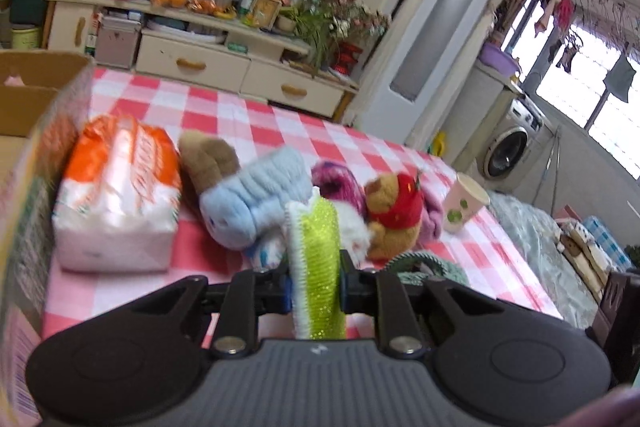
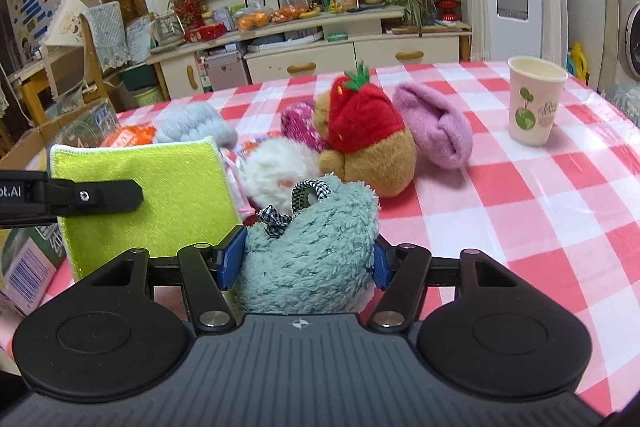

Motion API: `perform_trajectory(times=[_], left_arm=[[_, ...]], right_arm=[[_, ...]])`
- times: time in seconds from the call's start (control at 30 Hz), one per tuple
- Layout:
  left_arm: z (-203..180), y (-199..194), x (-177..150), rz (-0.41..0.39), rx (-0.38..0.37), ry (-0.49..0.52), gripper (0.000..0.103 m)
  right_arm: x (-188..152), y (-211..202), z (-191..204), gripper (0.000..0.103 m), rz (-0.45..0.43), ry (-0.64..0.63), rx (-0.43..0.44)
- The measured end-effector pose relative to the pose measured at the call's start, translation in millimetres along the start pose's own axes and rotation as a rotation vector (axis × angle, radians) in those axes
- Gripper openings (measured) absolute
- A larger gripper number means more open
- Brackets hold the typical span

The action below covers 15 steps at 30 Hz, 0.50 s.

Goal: Organize soft objects
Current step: 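Lift both items, carry them over the cardboard box and open both tools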

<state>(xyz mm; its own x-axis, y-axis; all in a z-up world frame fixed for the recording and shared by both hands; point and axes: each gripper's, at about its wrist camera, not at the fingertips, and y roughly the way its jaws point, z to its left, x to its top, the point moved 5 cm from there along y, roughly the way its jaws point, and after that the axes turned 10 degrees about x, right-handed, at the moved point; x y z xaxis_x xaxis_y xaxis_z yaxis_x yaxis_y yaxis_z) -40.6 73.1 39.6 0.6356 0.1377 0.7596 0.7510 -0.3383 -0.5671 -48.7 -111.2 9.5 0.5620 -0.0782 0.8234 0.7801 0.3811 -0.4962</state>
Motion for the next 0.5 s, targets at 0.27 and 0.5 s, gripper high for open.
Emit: perform_trajectory(times=[0.27,0.5], left_arm=[[15,-25,22,-0.084,0.005,-0.046,0.017],[42,-48,46,-0.158,0.025,-0.095,0.017]], right_arm=[[15,-9,25,0.076,-0.042,-0.048,0.028],[26,-11,48,0.076,-0.061,-0.090,0.063]])
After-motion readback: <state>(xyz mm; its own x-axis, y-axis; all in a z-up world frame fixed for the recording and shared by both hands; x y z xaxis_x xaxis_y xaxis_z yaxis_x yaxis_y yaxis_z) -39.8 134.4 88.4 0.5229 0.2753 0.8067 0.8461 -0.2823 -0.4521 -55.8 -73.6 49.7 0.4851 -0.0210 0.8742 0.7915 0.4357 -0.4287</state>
